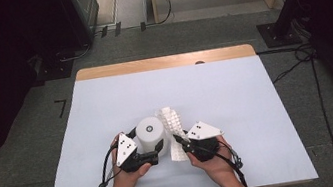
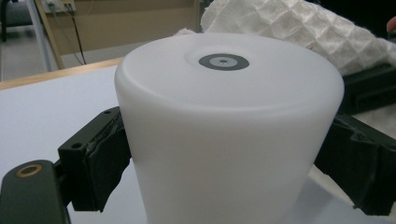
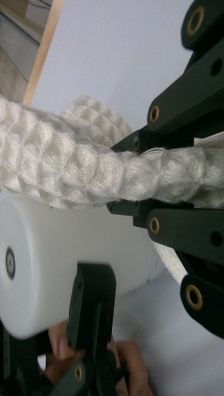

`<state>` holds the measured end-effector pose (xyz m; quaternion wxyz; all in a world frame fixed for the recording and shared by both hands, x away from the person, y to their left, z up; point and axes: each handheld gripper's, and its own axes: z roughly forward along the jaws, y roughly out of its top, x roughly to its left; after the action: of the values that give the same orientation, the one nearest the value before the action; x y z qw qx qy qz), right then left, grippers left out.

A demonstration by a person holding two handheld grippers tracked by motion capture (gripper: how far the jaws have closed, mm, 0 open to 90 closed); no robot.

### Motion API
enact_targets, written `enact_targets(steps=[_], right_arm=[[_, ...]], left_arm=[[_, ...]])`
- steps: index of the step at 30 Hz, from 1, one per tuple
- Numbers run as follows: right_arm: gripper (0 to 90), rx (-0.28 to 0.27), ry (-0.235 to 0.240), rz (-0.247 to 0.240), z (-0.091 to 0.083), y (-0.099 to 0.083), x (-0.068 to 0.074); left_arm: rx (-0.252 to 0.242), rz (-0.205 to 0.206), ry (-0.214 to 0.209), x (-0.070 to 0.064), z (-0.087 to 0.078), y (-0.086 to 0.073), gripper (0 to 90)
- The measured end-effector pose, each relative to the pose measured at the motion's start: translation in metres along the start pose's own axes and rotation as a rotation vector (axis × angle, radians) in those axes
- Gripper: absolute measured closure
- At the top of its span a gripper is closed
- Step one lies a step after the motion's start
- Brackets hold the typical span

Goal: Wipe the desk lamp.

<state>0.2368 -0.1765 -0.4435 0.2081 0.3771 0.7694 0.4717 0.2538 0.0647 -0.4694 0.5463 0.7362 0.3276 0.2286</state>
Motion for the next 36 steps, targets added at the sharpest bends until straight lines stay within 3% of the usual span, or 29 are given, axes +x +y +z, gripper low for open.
enact_targets(steps=[6, 11, 14, 15, 18, 21, 27, 32, 34, 36], right_arm=[[77.5, 0.017, -0.013, 0.079, 0.0, -0.01, -0.021], [77.4, 0.023, -0.018, 0.103, 0.001, -0.014, -0.026], [77.3, 0.024, -0.016, 0.106, 0.002, -0.014, -0.025], [77.3, 0.024, -0.016, 0.105, 0.002, -0.014, -0.025], [77.3, 0.026, -0.016, 0.104, 0.003, -0.014, -0.023], [77.3, 0.032, -0.013, 0.104, 0.005, -0.016, -0.021], [77.3, 0.044, 0.008, 0.099, 0.009, -0.017, -0.016], [77.3, 0.062, 0.04, 0.071, 0.017, -0.019, -0.005], [77.3, 0.07, 0.052, 0.062, 0.02, -0.019, 0.001], [77.2, 0.068, 0.052, 0.067, 0.019, -0.017, 0.004]], left_arm=[[0.006, 0.023, 0.014, -0.002, -0.003, -0.006, 8.9], [0.006, -0.026, 0.026, -0.004, -0.003, -0.006, 6.4], [0.018, -0.054, 0.067, -0.01, -0.002, -0.004, 4.6], [0.03, -0.055, 0.114, -0.017, 0.0, -0.005, 4.6], [0.068, -0.031, 0.203, -0.029, 0.008, -0.005, 4.5], [0.074, -0.047, 0.232, -0.029, 0.01, -0.004, 7.6], [0.07, -0.044, 0.159, -0.019, 0.007, -0.004, 8.7], [0.013, -0.132, 0.011, -0.004, 0.0, 0.002, 8.8], [0.006, -0.131, -0.047, -0.002, -0.001, 0.004, 8.8], [0.007, -0.111, -0.07, -0.003, -0.003, 0.006, 8.8]])
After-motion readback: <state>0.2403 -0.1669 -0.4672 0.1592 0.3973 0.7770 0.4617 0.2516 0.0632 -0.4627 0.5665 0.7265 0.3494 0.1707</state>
